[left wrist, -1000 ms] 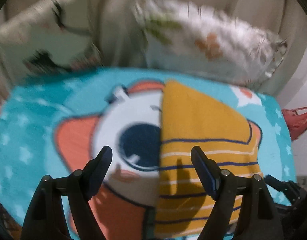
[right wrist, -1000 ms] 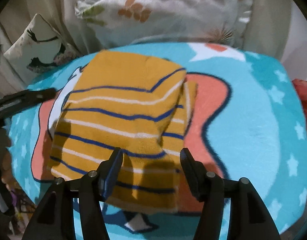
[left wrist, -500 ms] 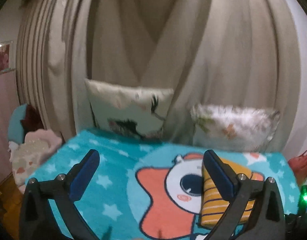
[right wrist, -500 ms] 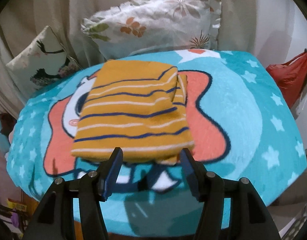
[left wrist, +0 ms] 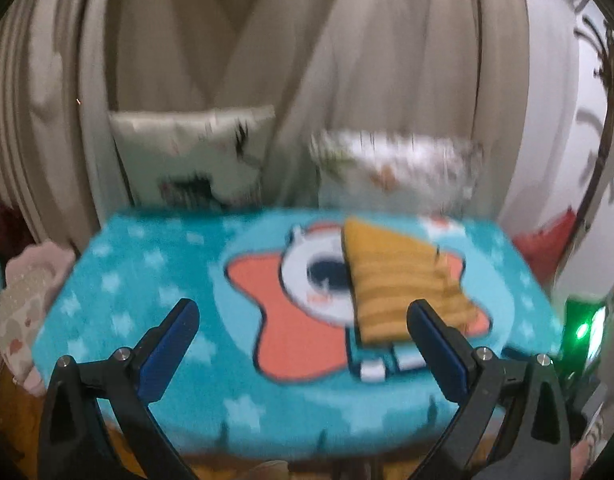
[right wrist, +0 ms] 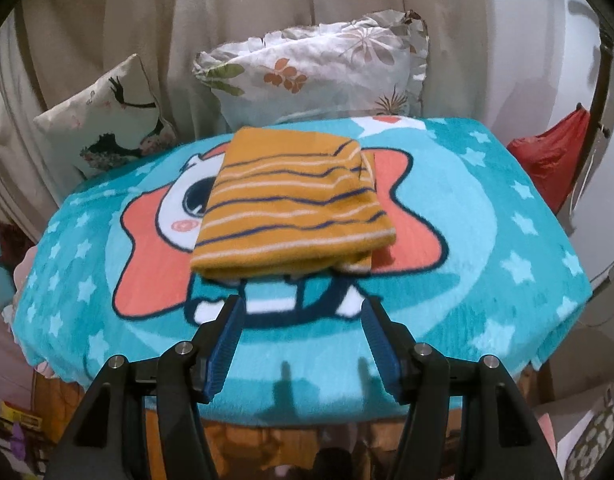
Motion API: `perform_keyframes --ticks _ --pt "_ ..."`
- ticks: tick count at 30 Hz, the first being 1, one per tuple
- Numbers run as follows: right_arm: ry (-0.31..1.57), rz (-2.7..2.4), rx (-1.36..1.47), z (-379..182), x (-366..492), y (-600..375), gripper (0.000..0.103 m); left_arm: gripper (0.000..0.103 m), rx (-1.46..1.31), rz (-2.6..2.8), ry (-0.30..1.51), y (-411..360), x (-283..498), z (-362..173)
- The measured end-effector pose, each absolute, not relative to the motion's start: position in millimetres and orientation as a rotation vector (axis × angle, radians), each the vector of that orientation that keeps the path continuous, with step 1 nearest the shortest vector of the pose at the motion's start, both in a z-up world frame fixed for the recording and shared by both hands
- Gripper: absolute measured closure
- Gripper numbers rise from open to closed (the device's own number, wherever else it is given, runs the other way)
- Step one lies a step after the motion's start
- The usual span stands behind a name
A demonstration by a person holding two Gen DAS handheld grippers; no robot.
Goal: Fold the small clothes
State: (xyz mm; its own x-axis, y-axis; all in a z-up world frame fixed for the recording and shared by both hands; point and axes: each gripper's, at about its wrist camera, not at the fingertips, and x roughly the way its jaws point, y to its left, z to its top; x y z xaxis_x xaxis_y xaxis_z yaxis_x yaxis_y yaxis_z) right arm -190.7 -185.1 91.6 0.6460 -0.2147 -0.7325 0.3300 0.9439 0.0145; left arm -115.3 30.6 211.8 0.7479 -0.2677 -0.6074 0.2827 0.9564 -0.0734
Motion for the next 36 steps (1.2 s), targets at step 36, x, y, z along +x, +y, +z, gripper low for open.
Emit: perform_keyframes --ticks 36 --pt "0.958 -0.388 0.116 46.4 -213.3 -189.3 0.033 0.000 0.114 -0.340 1.028 -19.6 -128.1 97.8"
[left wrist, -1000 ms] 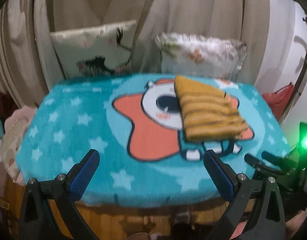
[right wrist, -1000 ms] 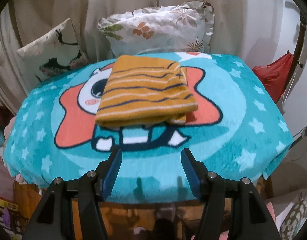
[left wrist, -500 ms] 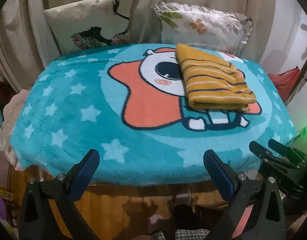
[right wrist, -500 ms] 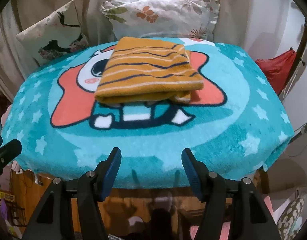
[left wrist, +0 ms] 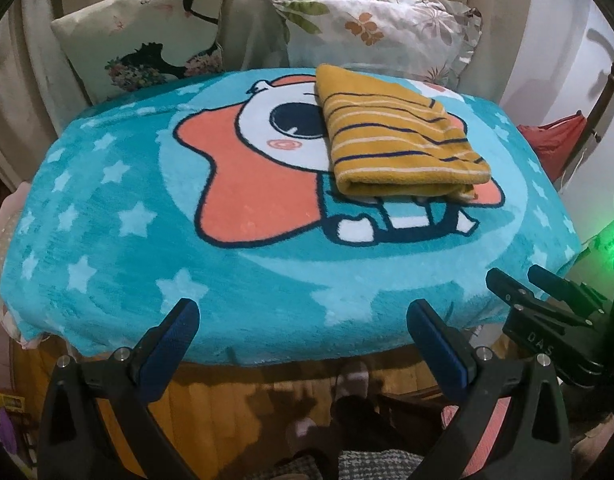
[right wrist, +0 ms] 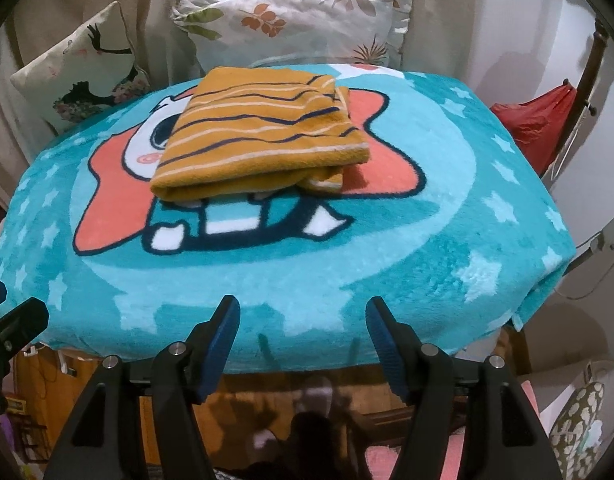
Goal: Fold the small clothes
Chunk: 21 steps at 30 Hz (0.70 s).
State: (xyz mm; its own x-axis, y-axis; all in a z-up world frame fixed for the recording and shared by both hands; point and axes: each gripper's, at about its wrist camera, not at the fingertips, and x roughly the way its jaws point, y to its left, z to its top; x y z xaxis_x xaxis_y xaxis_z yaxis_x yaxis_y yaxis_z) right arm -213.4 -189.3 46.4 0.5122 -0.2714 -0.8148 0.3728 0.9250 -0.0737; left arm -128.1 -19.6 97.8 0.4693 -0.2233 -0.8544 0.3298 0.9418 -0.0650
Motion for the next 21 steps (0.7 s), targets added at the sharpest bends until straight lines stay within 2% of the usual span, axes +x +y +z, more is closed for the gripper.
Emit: perform_keyframes --ticks 21 --pt "0.981 -0.393 0.105 40.5 -207.1 -193.3 0.032 0.000 0.076 -0.371 1.113 -25.5 -120.2 82.5"
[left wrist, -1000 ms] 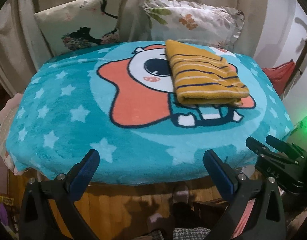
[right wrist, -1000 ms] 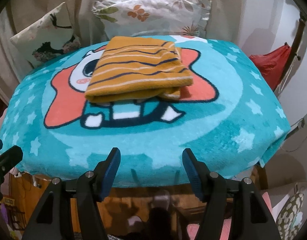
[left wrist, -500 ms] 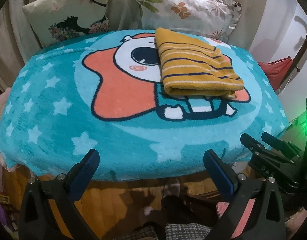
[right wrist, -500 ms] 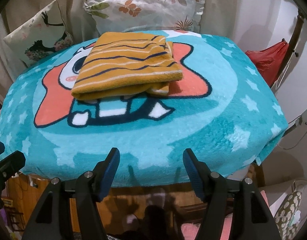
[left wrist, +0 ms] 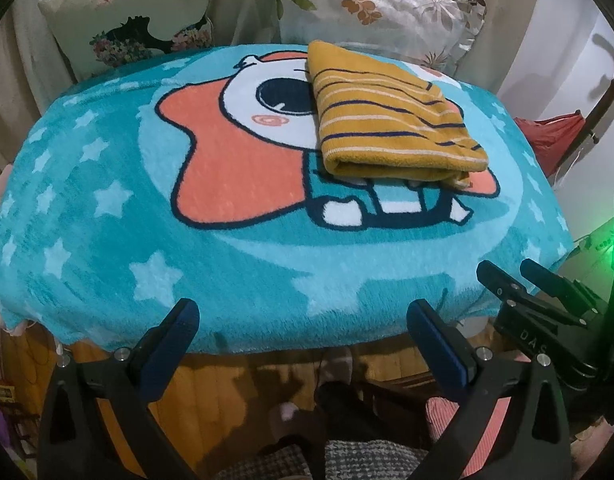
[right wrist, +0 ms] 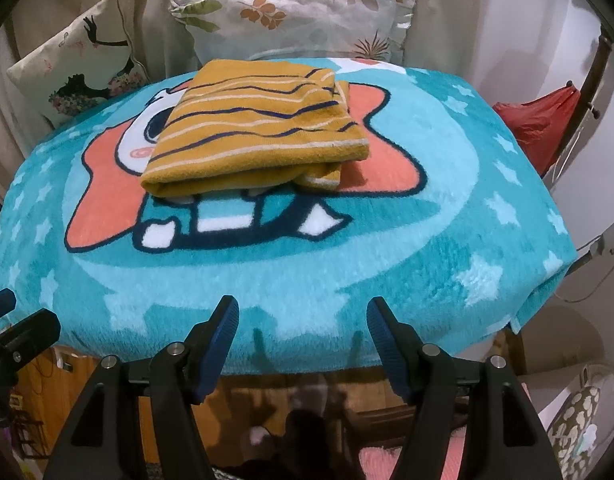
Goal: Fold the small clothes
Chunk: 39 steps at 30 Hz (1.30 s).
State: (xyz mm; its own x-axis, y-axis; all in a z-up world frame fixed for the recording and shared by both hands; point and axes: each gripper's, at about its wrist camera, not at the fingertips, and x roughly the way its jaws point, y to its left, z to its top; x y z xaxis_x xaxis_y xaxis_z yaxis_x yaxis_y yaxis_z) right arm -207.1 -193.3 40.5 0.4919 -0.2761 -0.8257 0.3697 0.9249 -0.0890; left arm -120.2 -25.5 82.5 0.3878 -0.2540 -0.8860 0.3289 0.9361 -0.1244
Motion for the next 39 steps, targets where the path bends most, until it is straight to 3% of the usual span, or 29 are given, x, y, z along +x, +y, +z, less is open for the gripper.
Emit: perform_keyframes --ticks 39 --pt "1.019 -0.347 0.067 30.4 -171.6 -193.3 0.031 0.000 0.006 -0.346 1.257 -36.3 -82.8 45.2"
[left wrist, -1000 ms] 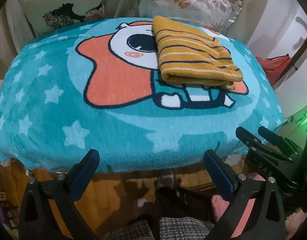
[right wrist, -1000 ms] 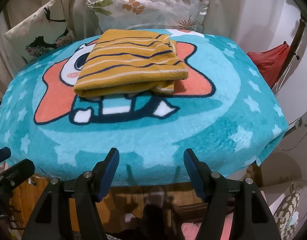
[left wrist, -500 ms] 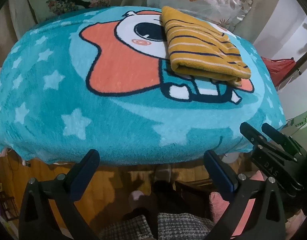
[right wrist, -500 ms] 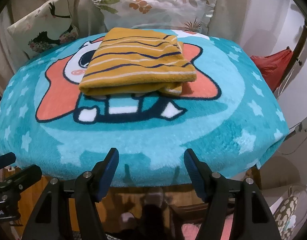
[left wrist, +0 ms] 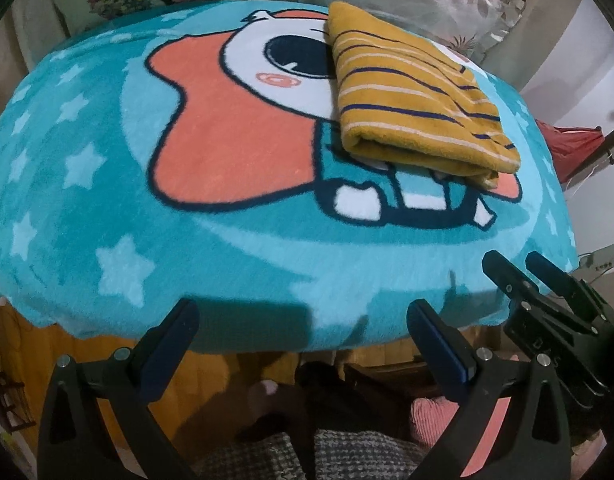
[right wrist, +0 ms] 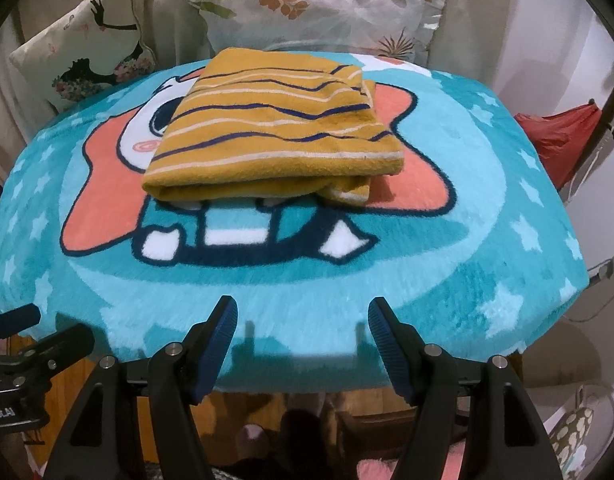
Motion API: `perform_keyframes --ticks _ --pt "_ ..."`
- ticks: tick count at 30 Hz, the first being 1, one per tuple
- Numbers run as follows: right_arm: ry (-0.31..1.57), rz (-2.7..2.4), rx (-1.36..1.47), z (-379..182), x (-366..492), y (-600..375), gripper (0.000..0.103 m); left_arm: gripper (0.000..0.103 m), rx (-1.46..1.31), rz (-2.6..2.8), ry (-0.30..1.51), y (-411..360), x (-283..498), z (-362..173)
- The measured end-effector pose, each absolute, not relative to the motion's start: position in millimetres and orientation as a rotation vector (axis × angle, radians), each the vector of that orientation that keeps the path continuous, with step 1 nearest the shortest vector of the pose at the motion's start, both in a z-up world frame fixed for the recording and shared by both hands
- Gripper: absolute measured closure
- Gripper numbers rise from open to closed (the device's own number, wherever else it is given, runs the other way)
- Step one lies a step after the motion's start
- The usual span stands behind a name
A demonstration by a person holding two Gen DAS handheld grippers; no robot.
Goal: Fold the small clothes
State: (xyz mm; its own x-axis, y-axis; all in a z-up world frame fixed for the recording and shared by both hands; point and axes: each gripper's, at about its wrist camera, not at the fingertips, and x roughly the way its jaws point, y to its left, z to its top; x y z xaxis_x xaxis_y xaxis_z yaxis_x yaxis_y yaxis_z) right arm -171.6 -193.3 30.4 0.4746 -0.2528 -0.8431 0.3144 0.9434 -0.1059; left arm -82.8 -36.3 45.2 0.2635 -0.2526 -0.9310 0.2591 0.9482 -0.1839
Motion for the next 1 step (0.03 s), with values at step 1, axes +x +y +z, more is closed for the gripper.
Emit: perform_keyframes --ticks 1 --pt "1.015 -0.346 0.067 31.0 -169.7 -196.9 0.031 0.000 0.005 -0.349 1.260 -39.8 -79.4 44.8"
